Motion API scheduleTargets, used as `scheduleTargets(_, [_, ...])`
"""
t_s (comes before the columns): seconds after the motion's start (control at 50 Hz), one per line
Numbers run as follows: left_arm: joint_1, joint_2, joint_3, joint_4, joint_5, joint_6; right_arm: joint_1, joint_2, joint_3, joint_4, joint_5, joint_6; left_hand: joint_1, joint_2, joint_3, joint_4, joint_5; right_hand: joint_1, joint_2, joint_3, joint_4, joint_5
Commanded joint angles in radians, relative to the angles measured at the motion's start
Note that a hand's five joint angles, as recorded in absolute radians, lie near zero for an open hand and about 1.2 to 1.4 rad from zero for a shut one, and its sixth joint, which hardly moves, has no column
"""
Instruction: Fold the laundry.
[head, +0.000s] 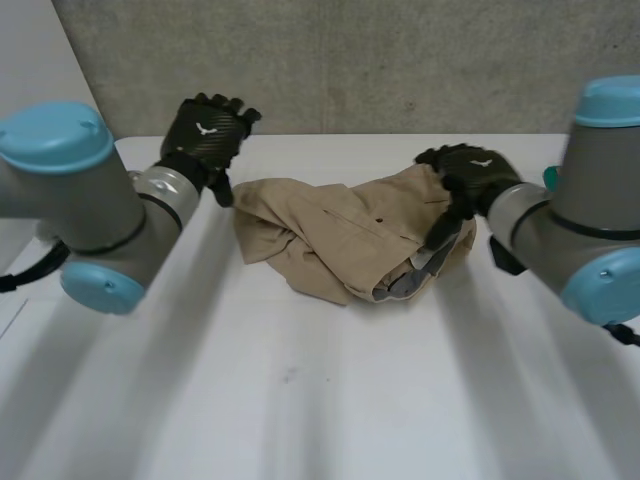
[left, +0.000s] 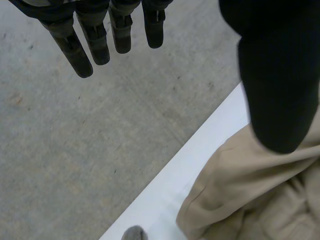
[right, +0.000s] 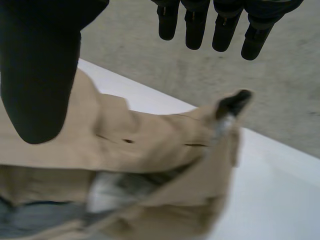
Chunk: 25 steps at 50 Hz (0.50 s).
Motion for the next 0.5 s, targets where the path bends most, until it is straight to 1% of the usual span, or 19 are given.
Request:
scheduleTargets(0.02, [0.091, -0.091, 0.150, -0.193, 0.038, -0.098, 0.133, 0.083, -0.120, 0.052, 0.075, 0.121, -0.025, -0.028, -0.034, -0.023, -0.049, -0.044, -0.029, -0.028, -0.031, -0.047])
scheduleTargets(0.1, [0.130, -0.124, 0.199, -0.267, 0.072, -0.150, 0.186, 0.175, -0.233, 0.101, 0.092, 0.221, -0.025, -0.028, -0.034, -0.023, -0.049, -0.041, -0.026, -0.025, -0.028, -0.044])
scheduleTargets(0.2, [0.160, -0.137, 0.217, -0.272, 0.106, -0.178, 0.226, 0.333, -0.423, 0.184, 0.127, 0.301, -0.025, -0.028, -0.034, -0.023, -0.049, 0.000, 0.015, 0.016, 0.013, -0.003])
scheduleTargets(0.22, [0.166, -0.137, 0.216, -0.272, 0.110, -0.181, 0.235, 0.389, -0.491, 0.213, 0.158, 0.316, -0.025, -0.028, -0.034, -0.023, -0.049, 0.000, 0.015, 0.016, 0.013, -0.003])
scheduleTargets(0.26, [0.169, -0.139, 0.216, -0.272, 0.112, -0.181, 0.244, 0.442, -0.558, 0.237, 0.201, 0.320, -0.025, -0.028, -0.034, -0.023, -0.049, 0.009, 0.024, 0.025, 0.022, 0.005])
scheduleTargets(0.28, [0.171, -0.137, 0.216, -0.270, 0.112, -0.181, 0.249, 0.492, -0.615, 0.251, 0.245, 0.315, -0.025, -0.028, -0.034, -0.023, -0.049, 0.026, 0.042, 0.042, 0.040, 0.023])
scheduleTargets(0.34, [0.171, -0.139, 0.216, -0.270, 0.116, -0.181, 0.256, 0.554, -0.689, 0.256, 0.317, 0.298, -0.025, -0.028, -0.034, -0.023, -0.049, 0.035, 0.051, 0.051, 0.049, 0.032])
scheduleTargets(0.36, [0.168, -0.139, 0.216, -0.270, 0.116, -0.181, 0.256, 0.583, -0.723, 0.257, 0.360, 0.278, -0.025, -0.028, -0.034, -0.023, -0.049, 0.082, 0.097, 0.098, 0.095, 0.078])
scheduleTargets(0.42, [0.163, -0.142, 0.216, -0.269, 0.115, -0.181, 0.253, 0.606, -0.754, 0.256, 0.396, 0.248, -0.025, -0.028, -0.034, -0.023, -0.049, 0.193, 0.209, 0.209, 0.207, 0.190])
scheduleTargets(0.46, [0.159, -0.148, 0.221, -0.266, 0.113, -0.180, 0.250, 0.602, -0.760, 0.257, 0.397, 0.229, -0.025, -0.028, -0.034, -0.023, -0.049, 0.696, 0.712, 0.712, 0.710, 0.693])
scheduleTargets(0.48, [0.157, -0.151, 0.222, -0.264, 0.112, -0.181, 0.250, 0.591, -0.758, 0.260, 0.396, 0.228, -0.025, -0.028, -0.034, -0.023, -0.049, 1.018, 1.034, 1.034, 1.032, 1.015])
scheduleTargets(0.5, [0.156, -0.154, 0.225, -0.264, 0.112, -0.180, 0.252, 0.579, -0.755, 0.262, 0.393, 0.228, -0.025, -0.028, -0.034, -0.023, -0.049, 1.176, 1.192, 1.192, 1.190, 1.173])
